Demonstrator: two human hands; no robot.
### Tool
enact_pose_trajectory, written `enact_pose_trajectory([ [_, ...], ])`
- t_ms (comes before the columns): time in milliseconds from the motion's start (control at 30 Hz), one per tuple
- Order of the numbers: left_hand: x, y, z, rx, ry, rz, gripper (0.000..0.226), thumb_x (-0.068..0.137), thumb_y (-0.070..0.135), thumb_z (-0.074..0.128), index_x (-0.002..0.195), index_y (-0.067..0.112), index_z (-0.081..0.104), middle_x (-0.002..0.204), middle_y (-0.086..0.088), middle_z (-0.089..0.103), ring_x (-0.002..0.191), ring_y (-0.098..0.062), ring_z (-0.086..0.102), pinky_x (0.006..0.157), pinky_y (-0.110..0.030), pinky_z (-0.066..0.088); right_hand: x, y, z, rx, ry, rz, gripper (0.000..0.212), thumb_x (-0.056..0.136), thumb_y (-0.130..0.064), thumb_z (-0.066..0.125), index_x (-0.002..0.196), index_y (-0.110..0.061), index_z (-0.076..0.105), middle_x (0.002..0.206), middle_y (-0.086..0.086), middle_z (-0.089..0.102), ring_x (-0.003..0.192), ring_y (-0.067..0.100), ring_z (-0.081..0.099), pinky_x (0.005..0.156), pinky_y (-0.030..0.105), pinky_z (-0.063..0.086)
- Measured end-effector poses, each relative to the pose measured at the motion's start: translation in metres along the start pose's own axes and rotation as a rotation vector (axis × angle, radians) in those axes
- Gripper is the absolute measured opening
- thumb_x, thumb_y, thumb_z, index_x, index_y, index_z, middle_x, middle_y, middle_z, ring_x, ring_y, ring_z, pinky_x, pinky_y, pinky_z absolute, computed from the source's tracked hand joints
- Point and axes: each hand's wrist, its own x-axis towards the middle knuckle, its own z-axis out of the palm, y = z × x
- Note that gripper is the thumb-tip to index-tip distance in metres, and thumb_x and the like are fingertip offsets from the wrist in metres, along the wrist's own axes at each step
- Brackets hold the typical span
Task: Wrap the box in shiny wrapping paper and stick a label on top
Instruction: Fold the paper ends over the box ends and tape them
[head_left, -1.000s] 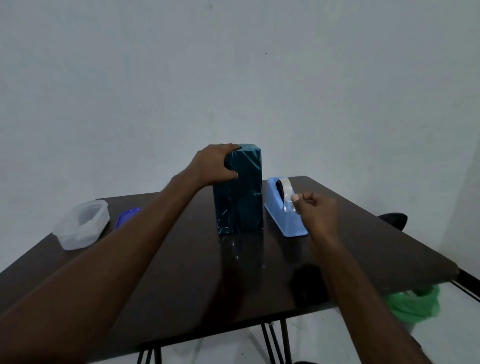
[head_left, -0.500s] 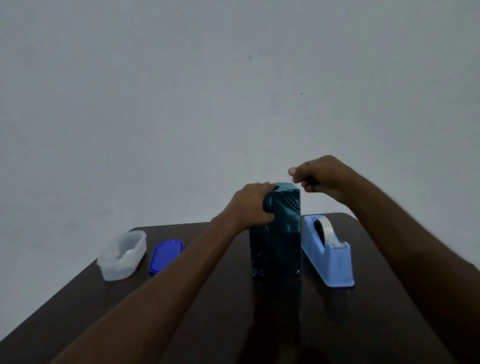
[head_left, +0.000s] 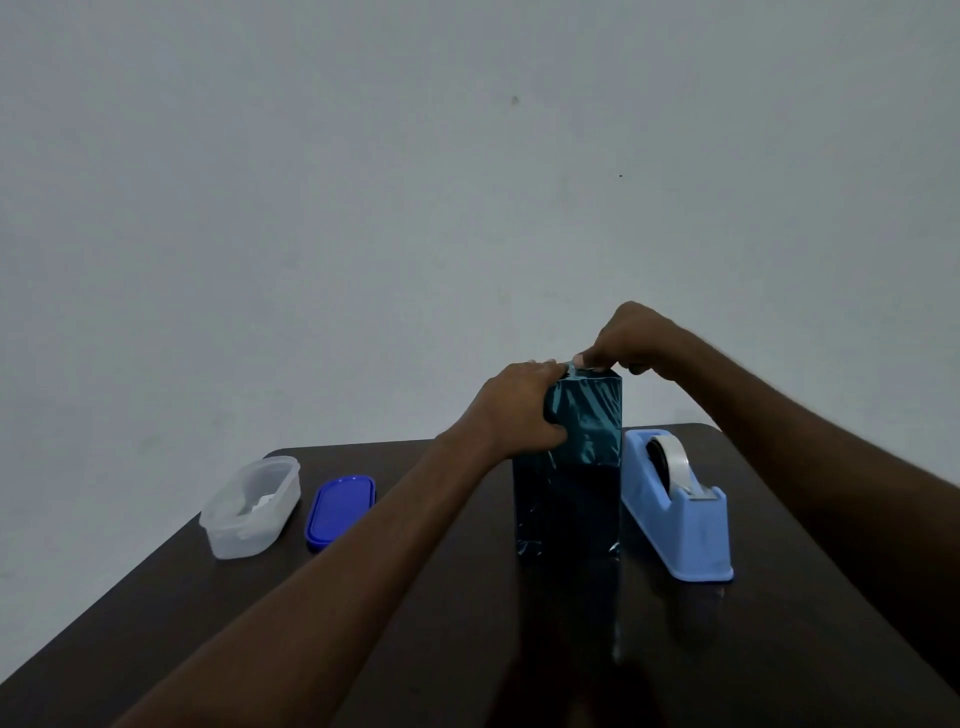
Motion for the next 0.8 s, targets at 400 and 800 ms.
enact_pose_trajectory([
  [400, -0.001, 0.008, -0.005, -0.009, -0.03, 0.003, 0.053, 0.074, 0.02, 0.07, 0.125, 0.013, 0.056, 0.108, -0.004, 0.063, 0.099, -0.02, 0.055, 0.074, -0.024, 0.038, 0.002, 0.032, 0.013, 0.349, 0.054, 0.095, 0.031, 0.087, -0.02, 0.068, 0.104, 0.005, 0.063, 0.101, 0.021, 0.066, 0.082, 0.03, 0.062, 0.068, 0.036, 0.055],
  [800, 0.001, 0.006, -0.005, -0.035, -0.053, 0.026, 0.051, 0.072, 0.018, 0.068, 0.122, 0.014, 0.059, 0.1, -0.004, 0.064, 0.09, -0.018, 0.056, 0.072, -0.025, 0.041, -0.009, 0.016, 0.025, 0.358, -0.059, 0.242, 0.015, 0.093, -0.021, 0.058, 0.086, -0.008, 0.057, 0.091, 0.013, 0.06, 0.078, 0.027, 0.058, 0.091, 0.047, 0.051],
])
